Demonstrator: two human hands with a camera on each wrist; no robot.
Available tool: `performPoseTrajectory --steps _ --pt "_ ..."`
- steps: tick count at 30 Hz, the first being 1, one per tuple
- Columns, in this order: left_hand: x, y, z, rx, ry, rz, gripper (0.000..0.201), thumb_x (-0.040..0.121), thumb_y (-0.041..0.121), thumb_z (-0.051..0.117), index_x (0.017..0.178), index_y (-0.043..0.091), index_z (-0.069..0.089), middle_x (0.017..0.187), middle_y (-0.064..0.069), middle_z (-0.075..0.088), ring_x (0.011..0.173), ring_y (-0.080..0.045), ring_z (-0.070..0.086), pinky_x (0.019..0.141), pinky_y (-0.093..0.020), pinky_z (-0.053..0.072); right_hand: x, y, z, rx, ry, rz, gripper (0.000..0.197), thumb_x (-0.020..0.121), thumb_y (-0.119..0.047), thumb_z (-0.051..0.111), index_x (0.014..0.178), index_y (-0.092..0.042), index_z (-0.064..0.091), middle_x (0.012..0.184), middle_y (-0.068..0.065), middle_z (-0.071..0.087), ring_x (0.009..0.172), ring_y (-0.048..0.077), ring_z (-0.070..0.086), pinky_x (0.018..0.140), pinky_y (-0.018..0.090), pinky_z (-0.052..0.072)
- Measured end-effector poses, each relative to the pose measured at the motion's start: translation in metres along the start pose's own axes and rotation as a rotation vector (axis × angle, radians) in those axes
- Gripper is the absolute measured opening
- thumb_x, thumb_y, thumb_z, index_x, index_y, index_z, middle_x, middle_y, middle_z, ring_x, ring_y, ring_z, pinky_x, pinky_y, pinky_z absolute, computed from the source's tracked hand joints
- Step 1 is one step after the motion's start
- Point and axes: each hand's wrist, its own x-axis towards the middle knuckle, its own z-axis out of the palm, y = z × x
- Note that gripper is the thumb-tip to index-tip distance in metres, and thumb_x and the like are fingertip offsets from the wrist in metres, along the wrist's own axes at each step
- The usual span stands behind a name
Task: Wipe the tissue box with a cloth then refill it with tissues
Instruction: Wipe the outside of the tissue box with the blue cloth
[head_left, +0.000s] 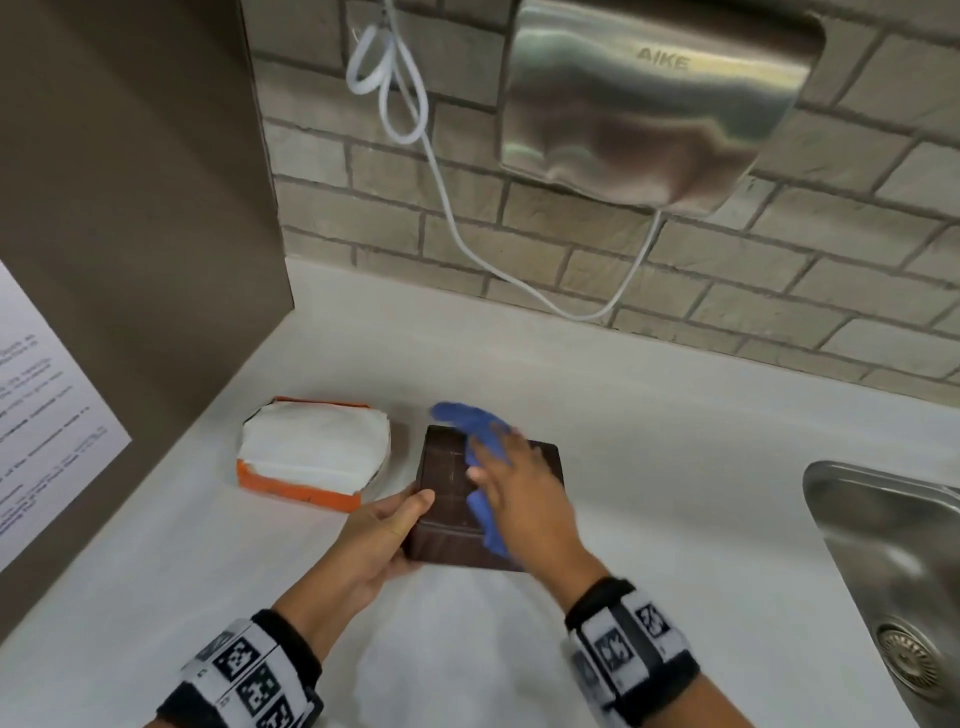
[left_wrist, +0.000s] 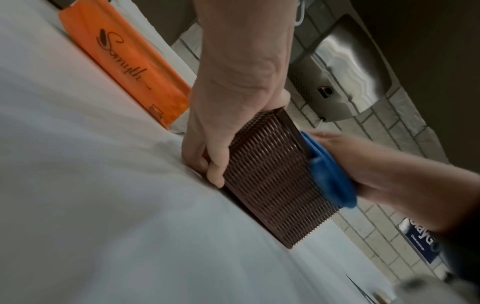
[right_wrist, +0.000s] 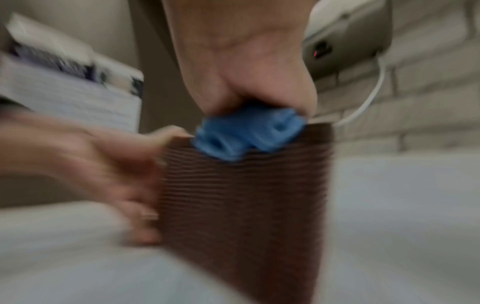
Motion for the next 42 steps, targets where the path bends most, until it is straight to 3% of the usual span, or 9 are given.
performPoseTrajectory --steps 3,7,10,15,18,25,33,38,42 --pt "-0.004 -0.001 -0.004 -0.037 -0.046 -0.018 0.033 0.088 0.027 0.064 0.119 0.016 0.065 0.104 -0.006 0.074 0.094 -0.019 0.070 0.066 -0.027 0.059 0.024 0.036 0.002 0.011 -0.204 0.121 0.050 0.095 -0.027 0.053 0.142 -0.019 0.039 0.149 0.015 0.036 0.138 0.036 0.031 0.109 0.041 0.034" --pt "-0.009 -0.005 -0.013 -0.016 -0.185 0.009 0.052 0.081 0.030 0.067 0.131 0.027 0.053 0.119 0.001 0.068 0.110 -0.014 0.064 0.094 -0.029 0.051 0.032 0.038 -0.007 0.619 0.022 0.363 0.051 0.100 -0.039 0.036 0.148 -0.027 0.024 0.137 0.009 0.050 0.119 0.026 0.052 0.093 0.028 0.039" --pt "-0.012 -0.005 -0.011 -0.006 -0.212 0.051 0.043 0.088 0.019 0.064 0.128 0.029 0.054 0.116 0.002 0.070 0.103 -0.012 0.067 0.077 -0.019 0.056 0.015 0.018 -0.013 0.671 0.051 0.281 0.081 0.094 -0.047 0.046 0.148 -0.035 -0.013 0.127 0.009 0.055 0.108 0.026 0.058 0.092 0.037 0.048" --pt "-0.013 -0.003 -0.007 0.039 -0.198 0.110 0.033 0.093 0.016 0.057 0.123 0.029 0.060 0.111 0.002 0.072 0.103 -0.012 0.068 0.079 -0.021 0.054 -0.017 -0.046 -0.002 0.365 -0.012 -0.123 0.059 0.097 -0.050 0.016 0.142 -0.022 0.041 0.150 0.005 0.038 0.142 0.017 0.027 0.114 0.023 0.017" --pt "-0.008 -0.001 -0.010 0.043 -0.139 0.086 0.032 0.091 0.014 0.058 0.120 0.026 0.064 0.103 0.002 0.074 0.093 -0.012 0.069 0.083 -0.027 0.053 0.002 -0.034 -0.010 0.396 -0.054 -0.173 0.039 0.099 -0.027 0.038 0.135 -0.018 0.052 0.143 0.005 0.048 0.138 0.014 0.033 0.110 0.015 0.017" --pt "-0.002 -0.003 -0.011 0.033 -0.128 0.074 0.030 0.090 0.015 0.060 0.119 0.022 0.064 0.104 -0.003 0.074 0.096 -0.015 0.070 0.079 -0.025 0.056 0.034 -0.029 -0.004 0.358 -0.006 0.060 0.051 0.091 -0.031 0.025 0.128 -0.013 0.055 0.126 0.010 0.059 0.114 0.026 0.056 0.095 0.031 0.043" --pt "-0.001 -0.009 -0.010 0.047 -0.101 0.124 0.027 0.090 0.007 0.058 0.110 0.024 0.066 0.087 0.004 0.077 0.076 -0.005 0.072 0.061 -0.015 0.054 0.013 -0.028 -0.006 0.422 -0.099 -0.032 0.039 0.100 -0.016 0.041 0.137 -0.024 0.047 0.146 -0.003 0.043 0.141 0.011 0.028 0.116 0.028 0.007" --pt "-0.002 -0.010 -0.007 0.060 -0.113 0.119 0.036 0.090 0.008 0.058 0.121 0.025 0.059 0.086 0.010 0.076 0.078 -0.003 0.072 0.060 -0.013 0.054 0.014 0.014 -0.009 0.248 -0.075 0.253 0.044 0.099 -0.028 0.033 0.142 -0.017 0.039 0.152 0.007 0.034 0.144 0.024 0.024 0.118 0.037 0.012" --pt "-0.006 -0.009 -0.004 0.053 -0.089 0.121 0.034 0.091 0.012 0.058 0.122 0.026 0.061 0.103 -0.002 0.075 0.096 -0.015 0.070 0.080 -0.027 0.056 0.006 -0.049 -0.004 0.295 0.059 0.181 0.048 0.098 -0.036 0.027 0.139 -0.016 0.044 0.146 0.008 0.043 0.140 0.027 0.032 0.115 0.033 0.022"
